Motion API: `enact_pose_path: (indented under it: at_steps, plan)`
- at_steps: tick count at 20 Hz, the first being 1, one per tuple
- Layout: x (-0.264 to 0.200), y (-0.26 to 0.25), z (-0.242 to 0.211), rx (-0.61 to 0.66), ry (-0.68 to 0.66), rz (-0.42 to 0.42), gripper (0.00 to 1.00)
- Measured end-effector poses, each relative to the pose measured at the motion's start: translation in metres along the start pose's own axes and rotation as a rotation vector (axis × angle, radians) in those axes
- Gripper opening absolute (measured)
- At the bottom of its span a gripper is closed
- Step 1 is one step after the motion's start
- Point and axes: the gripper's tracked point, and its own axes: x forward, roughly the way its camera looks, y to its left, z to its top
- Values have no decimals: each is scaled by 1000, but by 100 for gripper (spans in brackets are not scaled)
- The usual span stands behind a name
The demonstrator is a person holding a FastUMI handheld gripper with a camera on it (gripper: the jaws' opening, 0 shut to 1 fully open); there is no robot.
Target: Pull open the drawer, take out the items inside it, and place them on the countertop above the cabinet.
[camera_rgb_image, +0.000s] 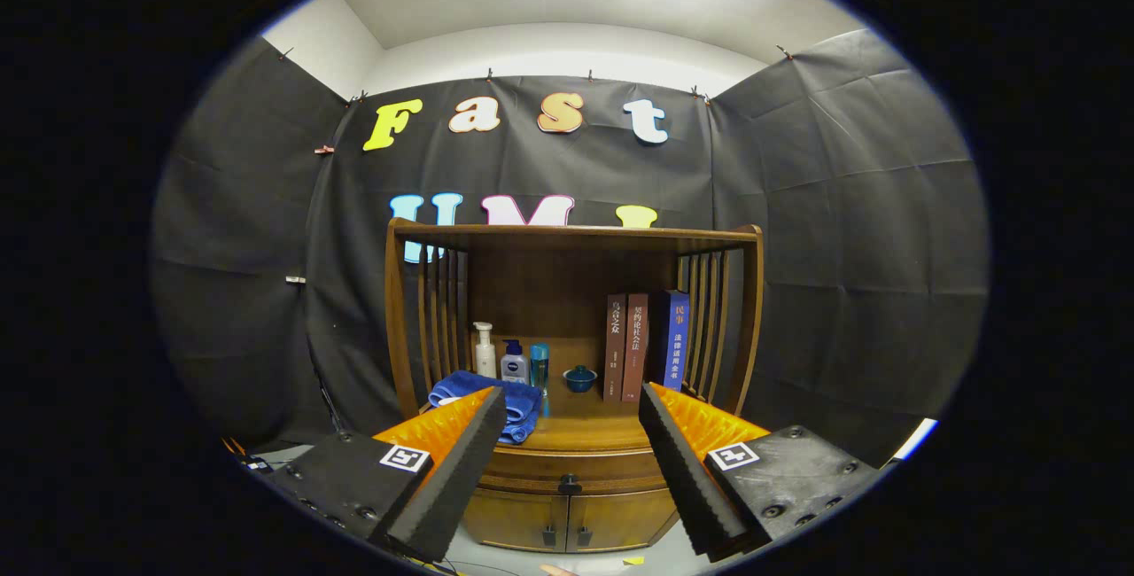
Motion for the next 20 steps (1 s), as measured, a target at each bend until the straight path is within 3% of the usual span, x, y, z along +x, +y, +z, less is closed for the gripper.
enact_pose_path:
  at_steps: [13,20]
  plan:
    - [20,-3,-16,17,36,7,98]
    - [59,-2,-72,20,133,9,99]
